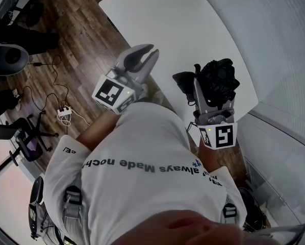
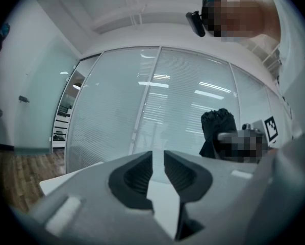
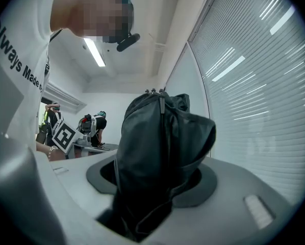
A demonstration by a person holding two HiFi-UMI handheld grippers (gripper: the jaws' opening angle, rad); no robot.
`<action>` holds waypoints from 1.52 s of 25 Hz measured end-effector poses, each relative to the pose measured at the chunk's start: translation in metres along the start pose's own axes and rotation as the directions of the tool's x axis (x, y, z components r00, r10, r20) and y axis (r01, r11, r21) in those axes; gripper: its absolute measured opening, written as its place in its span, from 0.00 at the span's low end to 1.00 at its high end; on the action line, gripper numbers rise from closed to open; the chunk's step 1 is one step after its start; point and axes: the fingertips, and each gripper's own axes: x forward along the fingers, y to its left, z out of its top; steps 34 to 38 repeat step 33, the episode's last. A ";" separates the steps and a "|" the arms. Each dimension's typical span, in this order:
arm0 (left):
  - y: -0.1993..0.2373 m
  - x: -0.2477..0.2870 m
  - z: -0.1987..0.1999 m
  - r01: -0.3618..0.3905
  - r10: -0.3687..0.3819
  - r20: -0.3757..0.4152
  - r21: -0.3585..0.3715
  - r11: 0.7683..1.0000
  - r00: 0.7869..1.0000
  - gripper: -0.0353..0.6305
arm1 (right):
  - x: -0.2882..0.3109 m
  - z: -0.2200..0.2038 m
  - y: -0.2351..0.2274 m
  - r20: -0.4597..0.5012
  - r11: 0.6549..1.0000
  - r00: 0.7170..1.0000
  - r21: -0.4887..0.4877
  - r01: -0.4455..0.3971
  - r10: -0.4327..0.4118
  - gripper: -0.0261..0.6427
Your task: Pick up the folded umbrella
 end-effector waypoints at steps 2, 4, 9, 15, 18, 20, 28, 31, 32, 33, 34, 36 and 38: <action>-0.002 -0.003 0.001 -0.001 0.001 0.002 -0.004 1.000 1.000 0.16 | -0.005 0.001 0.006 0.001 1.000 1.000 -0.001 -0.004 0.004 0.41; -0.002 0.000 -0.001 -0.001 0.001 0.000 -0.006 1.000 1.000 0.16 | -0.005 -0.001 0.006 0.003 1.000 1.000 0.002 -0.006 0.006 0.41; -0.004 0.004 -0.001 0.004 -0.004 -0.004 0.003 1.000 1.000 0.16 | -0.004 -0.001 0.005 -0.012 1.000 1.000 -0.030 -0.007 0.006 0.41; -0.004 0.002 -0.002 -0.001 0.001 -0.004 -0.004 1.000 1.000 0.15 | -0.005 0.000 0.007 -0.003 1.000 1.000 -0.018 -0.006 0.006 0.41; -0.004 0.003 -0.003 0.002 -0.002 -0.005 -0.007 1.000 1.000 0.15 | -0.004 -0.001 0.007 -0.007 1.000 1.000 -0.021 -0.002 0.002 0.41; -0.003 0.003 -0.003 0.006 -0.006 -0.007 -0.006 1.000 1.000 0.15 | -0.004 -0.001 0.006 -0.006 1.000 1.000 -0.015 -0.001 0.001 0.41; -0.005 0.003 -0.002 0.012 -0.012 -0.010 -0.007 1.000 1.000 0.15 | -0.004 -0.001 0.005 -0.007 1.000 1.000 0.003 0.000 0.000 0.41; -0.007 0.002 -0.002 0.016 -0.016 -0.010 -0.008 1.000 1.000 0.15 | -0.004 0.000 0.005 -0.008 1.000 1.000 0.007 0.000 0.000 0.41; -0.007 0.001 -0.002 0.017 -0.017 -0.010 -0.007 1.000 1.000 0.15 | -0.005 0.000 0.005 -0.008 1.000 1.000 0.008 0.001 -0.001 0.41; -0.007 0.001 -0.002 0.019 -0.019 -0.010 -0.007 1.000 1.000 0.15 | -0.005 0.000 0.005 -0.007 1.000 1.000 0.009 0.001 -0.001 0.41; -0.007 0.001 -0.002 0.019 -0.019 -0.010 -0.007 1.000 1.000 0.15 | -0.005 0.000 0.005 -0.007 1.000 1.000 0.009 0.001 -0.001 0.41; -0.007 0.001 -0.002 0.019 -0.019 -0.010 -0.007 1.000 1.000 0.15 | -0.005 0.000 0.005 -0.007 1.000 1.000 0.009 0.001 -0.001 0.41; -0.007 0.001 -0.002 0.019 -0.019 -0.010 -0.007 1.000 1.000 0.15 | -0.005 0.000 0.005 -0.007 1.000 1.000 0.009 0.001 -0.001 0.41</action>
